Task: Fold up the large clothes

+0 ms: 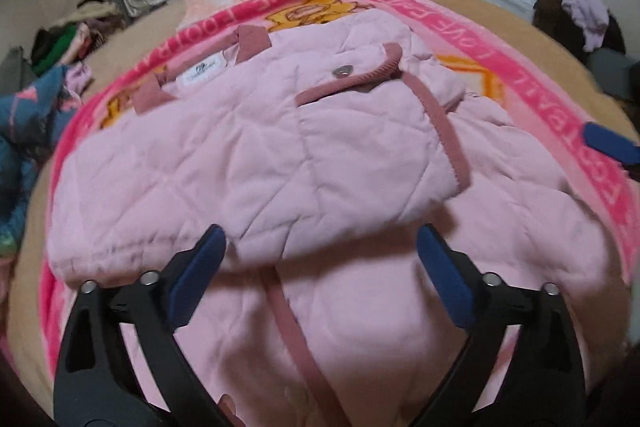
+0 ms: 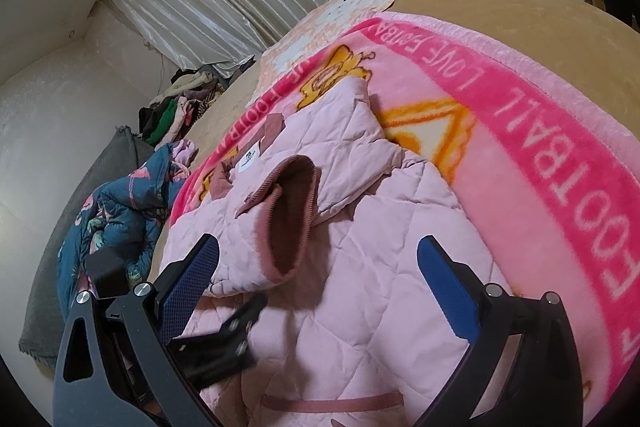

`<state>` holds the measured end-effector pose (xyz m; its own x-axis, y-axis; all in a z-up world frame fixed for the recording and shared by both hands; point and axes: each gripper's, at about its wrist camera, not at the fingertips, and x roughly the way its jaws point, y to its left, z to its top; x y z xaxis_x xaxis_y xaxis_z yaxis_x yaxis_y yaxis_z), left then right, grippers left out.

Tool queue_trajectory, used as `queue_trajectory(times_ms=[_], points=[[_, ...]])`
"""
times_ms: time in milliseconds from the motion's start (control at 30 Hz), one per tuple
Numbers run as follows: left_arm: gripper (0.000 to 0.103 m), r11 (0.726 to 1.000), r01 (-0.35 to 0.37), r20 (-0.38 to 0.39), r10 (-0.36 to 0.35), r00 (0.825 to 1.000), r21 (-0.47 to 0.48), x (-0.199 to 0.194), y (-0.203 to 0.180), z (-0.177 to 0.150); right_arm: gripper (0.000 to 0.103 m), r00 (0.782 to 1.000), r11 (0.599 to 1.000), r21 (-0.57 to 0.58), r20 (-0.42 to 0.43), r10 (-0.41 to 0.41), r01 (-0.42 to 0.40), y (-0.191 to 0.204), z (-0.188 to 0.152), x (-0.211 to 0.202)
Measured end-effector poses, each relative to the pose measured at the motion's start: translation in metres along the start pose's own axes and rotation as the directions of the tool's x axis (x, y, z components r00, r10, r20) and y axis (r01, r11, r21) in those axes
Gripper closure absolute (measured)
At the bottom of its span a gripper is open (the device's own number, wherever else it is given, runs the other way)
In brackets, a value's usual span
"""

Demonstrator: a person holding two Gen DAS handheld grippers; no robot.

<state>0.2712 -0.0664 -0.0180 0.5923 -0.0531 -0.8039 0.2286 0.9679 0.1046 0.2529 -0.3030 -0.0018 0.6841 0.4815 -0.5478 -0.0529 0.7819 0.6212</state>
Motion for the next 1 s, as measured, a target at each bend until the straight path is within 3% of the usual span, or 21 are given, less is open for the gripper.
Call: queue_trajectory(times_ms=[133, 267, 533, 733, 900, 967, 1000], points=[[0.011, 0.993, 0.046, 0.037, -0.042, 0.998, -0.111, -0.024, 0.03, -0.007, 0.004, 0.999, 1.0, -0.02, -0.036, 0.005, -0.005, 0.01, -0.006, 0.016], [0.01, 0.974, 0.012, 0.079, 0.006, 0.997, -0.224, -0.043, 0.075, -0.008, 0.004, 0.996, 0.999, -0.025, -0.086, 0.031, -0.033, 0.022, -0.013, 0.038], [0.009, 0.901, -0.048, 0.112, 0.106, 0.988, -0.431, -0.06, 0.161, -0.024, 0.004, 0.988, 0.999, -0.051, -0.155, 0.01, -0.018, 0.048, -0.032, 0.082], [0.009, 0.849, -0.062, 0.098, 0.132, 0.986, -0.525, -0.059, 0.203, -0.045, 0.005, 0.991, 0.999, -0.051, -0.132, -0.021, 0.014, 0.056, -0.035, 0.103], [0.009, 0.829, -0.056, 0.102, 0.135, 0.986, -0.557, -0.059, 0.222, -0.054, 0.037, 0.993, 0.998, -0.04, -0.108, -0.057, 0.053, 0.052, -0.032, 0.112], [0.009, 0.822, -0.047, 0.109, 0.132, 0.985, -0.567, -0.059, 0.228, -0.057, 0.063, 0.994, 0.998, -0.043, -0.102, -0.04, 0.035, 0.051, -0.029, 0.111], [0.009, 0.82, -0.046, 0.111, 0.133, 0.985, -0.571, -0.058, 0.23, -0.058, 0.07, 0.995, 0.998, -0.054, -0.101, -0.023, 0.017, 0.052, -0.026, 0.11]])
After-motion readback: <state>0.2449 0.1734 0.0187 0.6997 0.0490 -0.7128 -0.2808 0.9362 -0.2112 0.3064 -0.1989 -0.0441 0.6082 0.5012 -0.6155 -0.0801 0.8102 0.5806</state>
